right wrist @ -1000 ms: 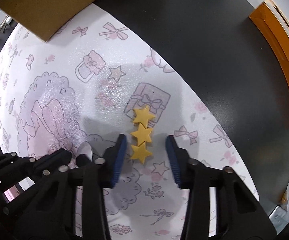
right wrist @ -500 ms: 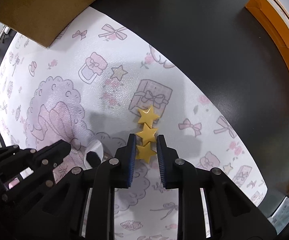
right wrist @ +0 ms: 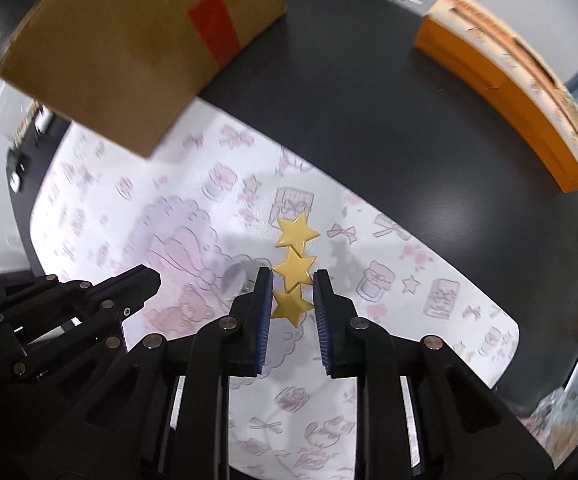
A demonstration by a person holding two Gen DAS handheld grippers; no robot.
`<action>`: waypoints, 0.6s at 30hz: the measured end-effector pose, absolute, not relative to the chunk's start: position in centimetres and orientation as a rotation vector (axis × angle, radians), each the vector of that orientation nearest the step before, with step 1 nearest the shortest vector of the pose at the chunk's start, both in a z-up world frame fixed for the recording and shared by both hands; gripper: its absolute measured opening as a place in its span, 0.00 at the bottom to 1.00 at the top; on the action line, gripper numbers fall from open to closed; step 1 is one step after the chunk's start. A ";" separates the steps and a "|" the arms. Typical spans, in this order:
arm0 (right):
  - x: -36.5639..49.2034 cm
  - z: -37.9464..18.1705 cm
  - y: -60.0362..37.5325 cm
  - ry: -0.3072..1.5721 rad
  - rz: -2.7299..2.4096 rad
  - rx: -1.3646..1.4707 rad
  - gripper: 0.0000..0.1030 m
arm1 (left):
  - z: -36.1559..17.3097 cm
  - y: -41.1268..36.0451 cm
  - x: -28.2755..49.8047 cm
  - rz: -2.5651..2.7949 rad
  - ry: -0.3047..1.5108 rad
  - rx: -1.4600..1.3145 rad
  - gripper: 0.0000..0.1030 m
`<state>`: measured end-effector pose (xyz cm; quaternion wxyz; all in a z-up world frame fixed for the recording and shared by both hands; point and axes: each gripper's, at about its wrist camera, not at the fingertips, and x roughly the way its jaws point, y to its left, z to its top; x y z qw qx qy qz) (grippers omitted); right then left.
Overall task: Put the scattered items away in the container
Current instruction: 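Close the right gripper on the gold star clip and lift it, then lower the left gripper onto the black round object and close on it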
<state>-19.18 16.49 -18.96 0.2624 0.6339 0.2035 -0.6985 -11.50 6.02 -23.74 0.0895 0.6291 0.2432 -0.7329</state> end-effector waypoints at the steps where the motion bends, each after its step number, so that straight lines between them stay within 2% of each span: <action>1: -19.0 -18.1 16.6 0.530 -1.912 1.705 0.20 | -22.4 5.9 -11.4 -2.202 0.708 1.863 0.00; 5: -18.1 -15.6 17.0 0.468 -1.989 1.669 0.20 | -18.3 5.9 -11.9 -2.291 0.649 1.838 0.00; 11: -16.6 -11.8 17.2 0.395 -2.097 1.629 0.20 | -15.0 5.1 -10.4 -2.401 0.598 1.837 0.00; 18: -15.1 -10.4 17.2 0.345 -2.169 1.639 0.20 | -13.9 4.4 -9.0 -2.489 0.562 1.835 0.00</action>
